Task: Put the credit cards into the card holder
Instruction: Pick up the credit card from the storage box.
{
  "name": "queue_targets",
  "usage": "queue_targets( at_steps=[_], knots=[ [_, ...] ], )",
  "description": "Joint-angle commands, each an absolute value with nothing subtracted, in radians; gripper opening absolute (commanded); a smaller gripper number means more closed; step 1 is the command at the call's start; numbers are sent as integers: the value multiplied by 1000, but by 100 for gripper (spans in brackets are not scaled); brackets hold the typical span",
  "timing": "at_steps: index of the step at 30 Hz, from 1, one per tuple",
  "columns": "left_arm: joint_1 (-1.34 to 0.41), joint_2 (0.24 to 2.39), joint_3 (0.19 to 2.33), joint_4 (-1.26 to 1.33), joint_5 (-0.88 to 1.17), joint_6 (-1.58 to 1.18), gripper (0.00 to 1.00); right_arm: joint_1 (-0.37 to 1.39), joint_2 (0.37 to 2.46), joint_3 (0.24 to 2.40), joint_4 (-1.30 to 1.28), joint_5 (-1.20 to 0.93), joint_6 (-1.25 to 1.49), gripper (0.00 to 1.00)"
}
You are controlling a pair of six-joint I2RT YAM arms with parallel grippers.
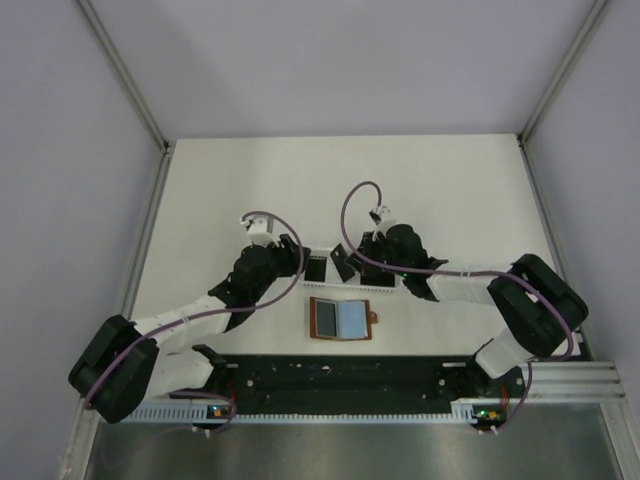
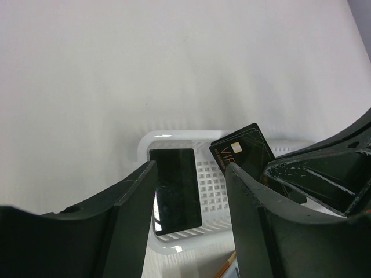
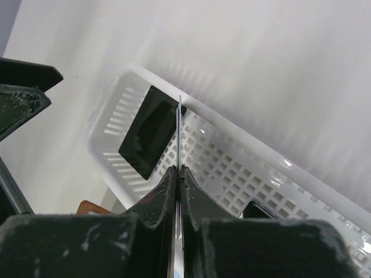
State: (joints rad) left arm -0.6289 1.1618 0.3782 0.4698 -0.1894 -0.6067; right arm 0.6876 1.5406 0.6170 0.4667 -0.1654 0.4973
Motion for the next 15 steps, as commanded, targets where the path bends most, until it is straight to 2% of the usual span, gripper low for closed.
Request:
queue_targets(
  at_steps=[1, 7, 15],
  knots=[
    [-624, 1131, 414, 497, -134, -588, 57, 635, 1503, 580, 629, -245, 635, 0],
    [-623, 1108, 407, 538, -40, -607, 59, 563, 1483, 522, 796, -373, 788, 0],
    [-621, 1104, 431, 589, 89, -637, 68, 511, 1528, 492, 1069, -529, 989, 0]
  ],
)
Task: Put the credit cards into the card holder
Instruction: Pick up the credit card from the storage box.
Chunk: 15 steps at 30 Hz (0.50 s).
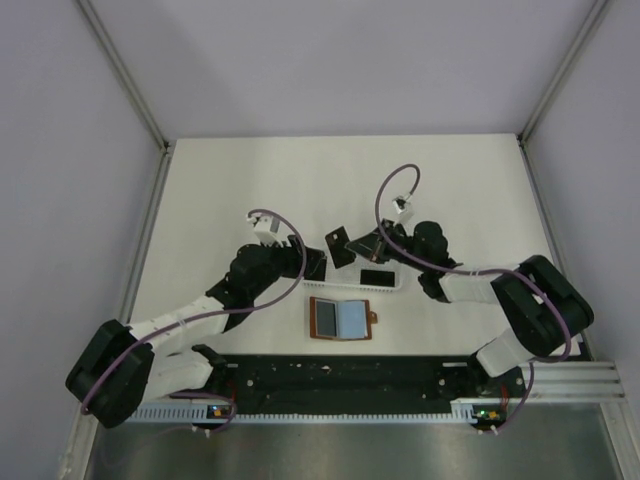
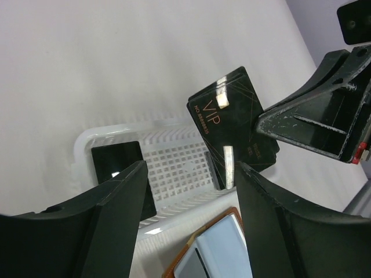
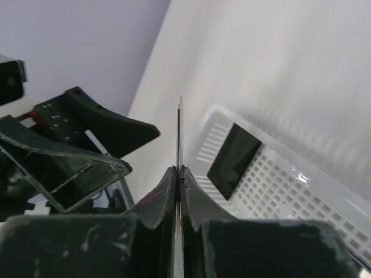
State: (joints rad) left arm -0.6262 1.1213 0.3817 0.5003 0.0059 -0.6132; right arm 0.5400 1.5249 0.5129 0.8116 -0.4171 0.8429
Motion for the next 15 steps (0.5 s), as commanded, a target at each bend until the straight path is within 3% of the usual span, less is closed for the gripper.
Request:
queue_targets(
  at_steps=[1, 7, 15],
  knots=[
    [-623, 1106, 434, 595, 103, -643, 70, 506, 1543, 489, 1109, -546, 1020, 0],
    [-623, 1114, 436, 640, 138, -678, 78, 497, 1624, 486, 1305, -610, 1138, 0],
    [-623, 1161, 428, 730, 193, -713, 78, 497, 1690, 489, 1447, -646, 1219, 0]
  ],
)
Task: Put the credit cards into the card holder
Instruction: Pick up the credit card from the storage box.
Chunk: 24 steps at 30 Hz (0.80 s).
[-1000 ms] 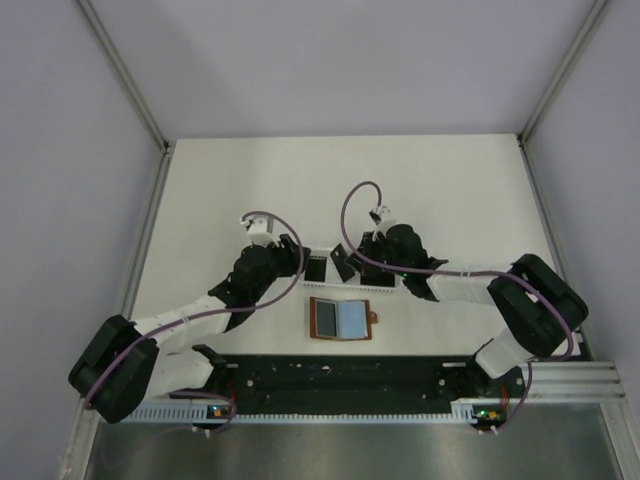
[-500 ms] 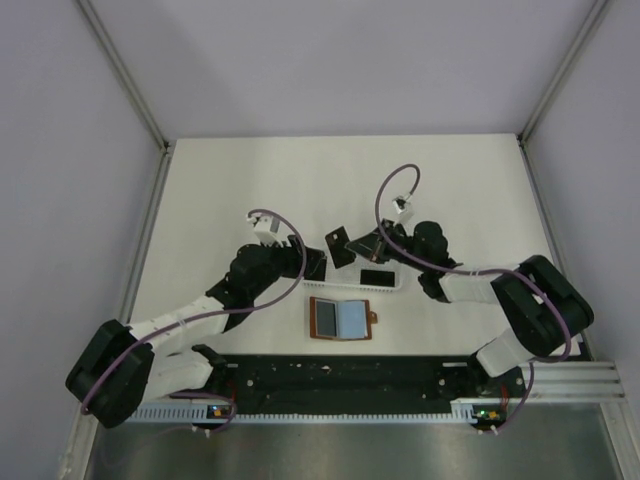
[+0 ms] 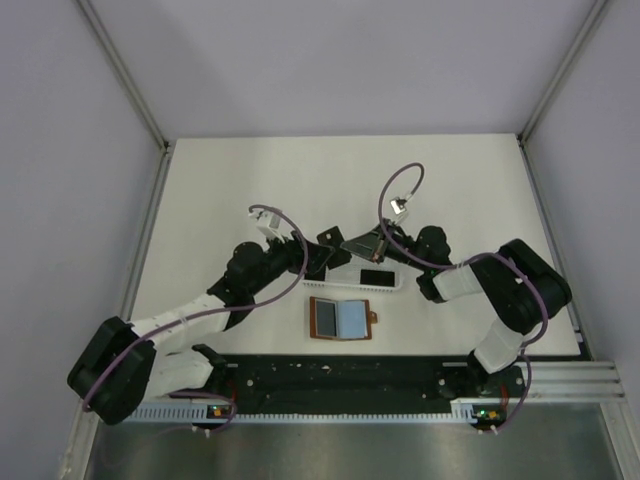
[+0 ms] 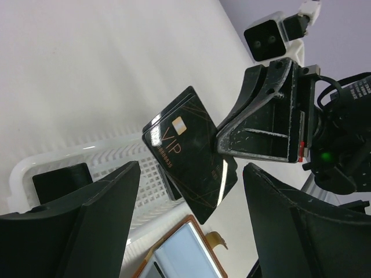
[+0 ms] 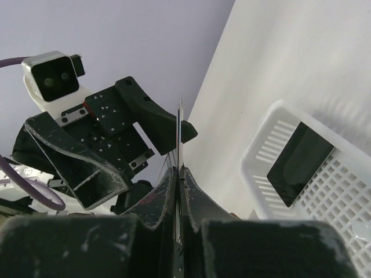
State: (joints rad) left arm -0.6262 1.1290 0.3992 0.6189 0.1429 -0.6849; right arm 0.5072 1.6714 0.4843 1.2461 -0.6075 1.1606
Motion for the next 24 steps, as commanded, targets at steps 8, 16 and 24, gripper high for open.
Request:
queue_targets(
  at_steps=[8, 16, 24],
  knots=[
    [-623, 1210, 437, 762, 212, -726, 76, 497, 1675, 486, 1447, -655, 1229, 0],
    [-624, 1215, 440, 787, 230, -738, 69, 497, 1678, 491, 1462, -661, 1244, 0],
    [-626, 1221, 439, 819, 252, -747, 47, 497, 1680, 497, 1470, -664, 1256, 0]
  ],
)
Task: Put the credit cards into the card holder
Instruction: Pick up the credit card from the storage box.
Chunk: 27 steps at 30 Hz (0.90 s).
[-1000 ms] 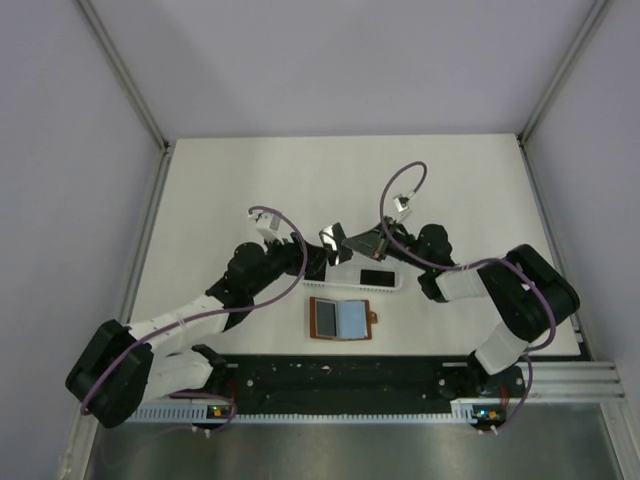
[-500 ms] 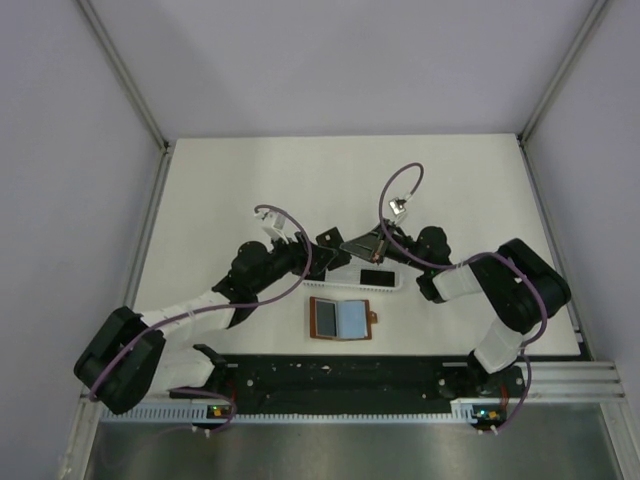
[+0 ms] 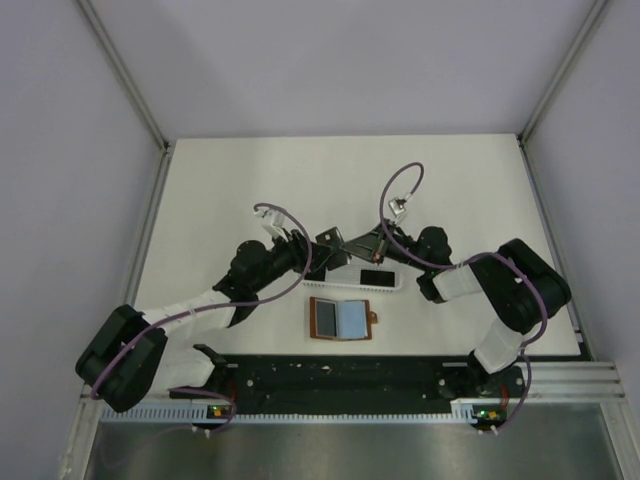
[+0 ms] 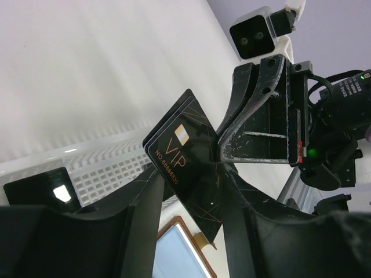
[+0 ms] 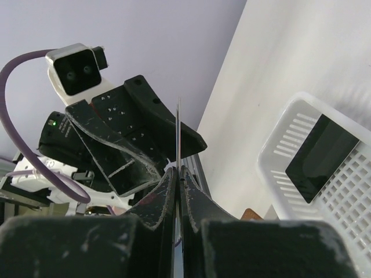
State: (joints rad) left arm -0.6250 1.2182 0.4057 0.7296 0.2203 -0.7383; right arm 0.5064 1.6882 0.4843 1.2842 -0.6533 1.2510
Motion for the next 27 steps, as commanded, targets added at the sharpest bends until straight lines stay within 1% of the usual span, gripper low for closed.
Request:
queue_targets(
  at_steps=[1, 5, 13, 17, 20, 21, 22, 25, 27],
  knots=[
    [-626, 1221, 439, 821, 253, -747, 45, 497, 1680, 497, 1470, -664, 1256, 0],
    [-624, 1230, 437, 830, 258, -750, 34, 497, 1677, 500, 1476, -670, 1261, 0],
    [-626, 1224, 425, 830, 256, -747, 7, 494, 1667, 497, 1476, -676, 1258, 0],
    [-626, 1218, 419, 827, 247, -744, 0, 483, 1661, 491, 1477, -680, 1258, 0],
    [-623, 1215, 413, 818, 235, -738, 1, 476, 1657, 483, 1479, -681, 1258, 0],
    [-624, 1213, 411, 818, 227, -738, 2, 472, 1655, 480, 1480, -683, 1258, 0],
    [-623, 1210, 408, 819, 221, -739, 6, 469, 1651, 479, 1482, -683, 1256, 0],
    [-621, 1206, 400, 824, 204, -738, 21, 466, 1651, 472, 1486, -684, 1258, 0],
    [-618, 1201, 399, 824, 199, -738, 28, 466, 1648, 471, 1491, -686, 1258, 0]
  ],
)
